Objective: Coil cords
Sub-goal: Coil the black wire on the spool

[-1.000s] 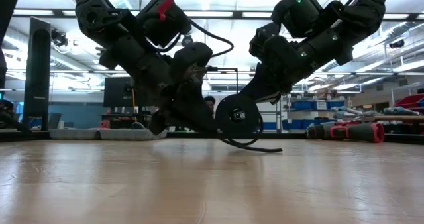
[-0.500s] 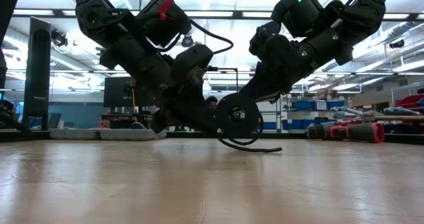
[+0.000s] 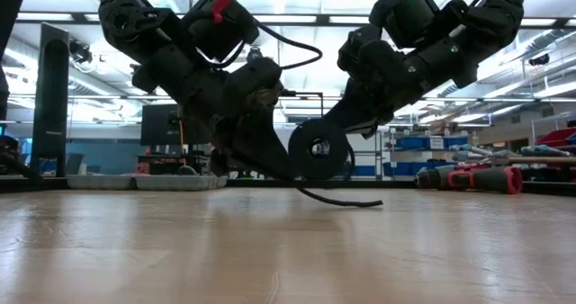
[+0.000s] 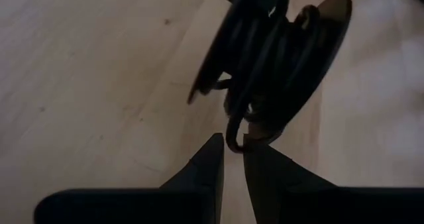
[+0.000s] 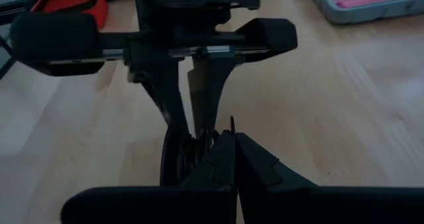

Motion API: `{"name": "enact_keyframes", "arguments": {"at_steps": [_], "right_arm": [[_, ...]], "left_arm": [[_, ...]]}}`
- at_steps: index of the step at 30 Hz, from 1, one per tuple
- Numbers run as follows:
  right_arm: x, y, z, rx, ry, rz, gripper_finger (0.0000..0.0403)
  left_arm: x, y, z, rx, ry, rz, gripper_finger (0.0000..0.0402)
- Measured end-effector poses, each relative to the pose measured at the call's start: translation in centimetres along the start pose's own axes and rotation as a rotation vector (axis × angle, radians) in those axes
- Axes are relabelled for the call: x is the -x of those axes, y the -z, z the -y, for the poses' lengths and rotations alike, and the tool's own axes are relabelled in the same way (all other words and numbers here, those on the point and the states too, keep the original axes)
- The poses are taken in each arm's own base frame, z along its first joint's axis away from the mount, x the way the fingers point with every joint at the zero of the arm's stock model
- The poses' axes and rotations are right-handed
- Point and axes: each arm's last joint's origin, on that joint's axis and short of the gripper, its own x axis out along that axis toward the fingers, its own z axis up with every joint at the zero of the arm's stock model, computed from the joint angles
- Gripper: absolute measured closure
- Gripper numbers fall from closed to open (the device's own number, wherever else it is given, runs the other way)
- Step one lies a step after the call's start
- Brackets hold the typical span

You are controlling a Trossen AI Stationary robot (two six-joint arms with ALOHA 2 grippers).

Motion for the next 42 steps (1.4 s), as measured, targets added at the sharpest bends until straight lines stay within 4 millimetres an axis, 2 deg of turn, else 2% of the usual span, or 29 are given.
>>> {"name": "enact_keyframes", "arguments": {"at_steps": [16, 23, 28, 37, 42], "right_arm": [[0.9, -0.5, -0.1, -0.008, -0.105, -0.029, 0.0403], [0.9, -0.1, -0.1, 0.002, -0.091, -0.069, 0.0403], [0.9, 0.0, 0.1, 0.01, -0.069, -0.081, 0.0403], [0.9, 0.2, 0.4, 0.009, -0.031, -0.104, 0.0403], [0.9, 0.4, 0.5, 0.012, -0.015, -0.113, 0.0403]], "left_arm": [[0.0, 0.3, -0.3, -0.041, -0.061, -0.013, 0.0345], [0.1, 0.8, 0.8, -0.176, -0.01, -0.027, 0.0287], [0.2, 1.4, 0.5, -0.176, -0.003, -0.113, 0.0265], [0.3, 0.5, 2.1, -0.123, 0.275, -0.078, 0.0265], [0.4, 0.3, 2.6, -0.138, 0.347, -0.062, 0.0265]]}}
